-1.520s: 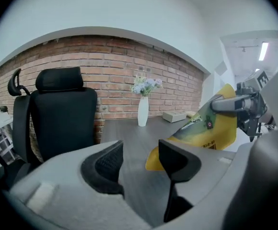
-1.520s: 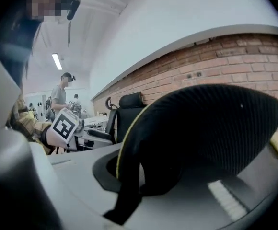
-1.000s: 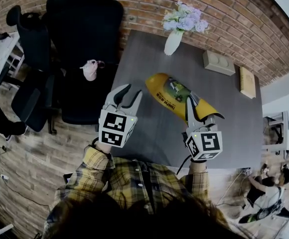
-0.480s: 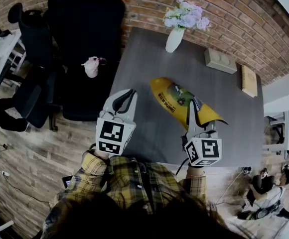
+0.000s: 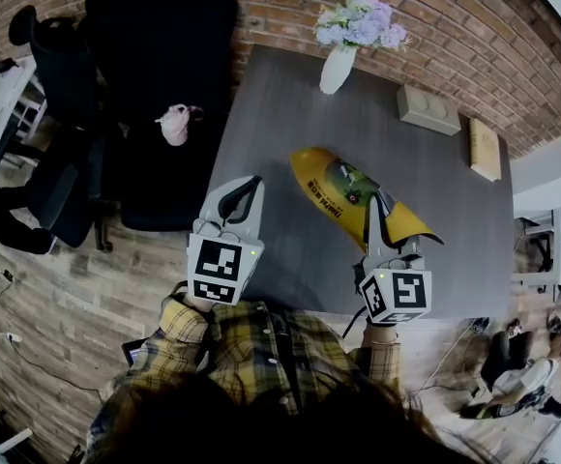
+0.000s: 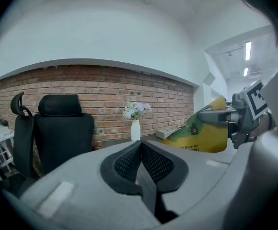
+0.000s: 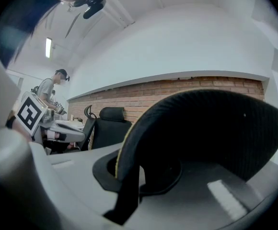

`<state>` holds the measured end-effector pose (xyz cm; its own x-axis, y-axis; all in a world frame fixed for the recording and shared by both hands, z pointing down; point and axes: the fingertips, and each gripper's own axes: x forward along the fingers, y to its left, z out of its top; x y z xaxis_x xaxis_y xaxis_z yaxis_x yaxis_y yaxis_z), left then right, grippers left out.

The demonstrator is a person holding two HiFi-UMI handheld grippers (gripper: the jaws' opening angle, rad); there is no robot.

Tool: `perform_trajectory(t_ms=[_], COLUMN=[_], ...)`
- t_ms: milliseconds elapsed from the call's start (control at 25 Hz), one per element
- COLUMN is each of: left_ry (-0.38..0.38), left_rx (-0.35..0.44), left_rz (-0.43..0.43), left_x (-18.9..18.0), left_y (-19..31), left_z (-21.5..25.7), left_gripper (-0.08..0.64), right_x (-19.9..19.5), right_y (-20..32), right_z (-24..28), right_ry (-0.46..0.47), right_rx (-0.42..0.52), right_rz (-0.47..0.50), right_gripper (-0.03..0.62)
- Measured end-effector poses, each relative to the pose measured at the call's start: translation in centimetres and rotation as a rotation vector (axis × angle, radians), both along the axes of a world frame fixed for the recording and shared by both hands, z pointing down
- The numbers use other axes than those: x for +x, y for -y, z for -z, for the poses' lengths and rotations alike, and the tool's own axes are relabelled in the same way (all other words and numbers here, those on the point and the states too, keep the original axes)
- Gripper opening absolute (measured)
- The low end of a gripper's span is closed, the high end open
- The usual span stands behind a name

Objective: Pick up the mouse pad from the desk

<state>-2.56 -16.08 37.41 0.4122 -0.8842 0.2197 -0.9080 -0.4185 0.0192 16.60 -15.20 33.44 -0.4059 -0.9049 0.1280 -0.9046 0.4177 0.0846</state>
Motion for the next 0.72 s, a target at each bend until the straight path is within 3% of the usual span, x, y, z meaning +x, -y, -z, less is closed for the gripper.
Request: perform_trajectory(t_ms=[720], left_ry=[0.010], left_rx=[-0.003], left_rz=[-0.016], left_x=[0.0], left_y=[1.3], left_z=[-0.5], left_gripper=[-0.002], right_x=[-0.1], right_y=[1.2], right_z=[-0.8], right_ry=[-0.009], right_rx=[-0.020], right_rz=[-0.005], right_gripper=[0.014])
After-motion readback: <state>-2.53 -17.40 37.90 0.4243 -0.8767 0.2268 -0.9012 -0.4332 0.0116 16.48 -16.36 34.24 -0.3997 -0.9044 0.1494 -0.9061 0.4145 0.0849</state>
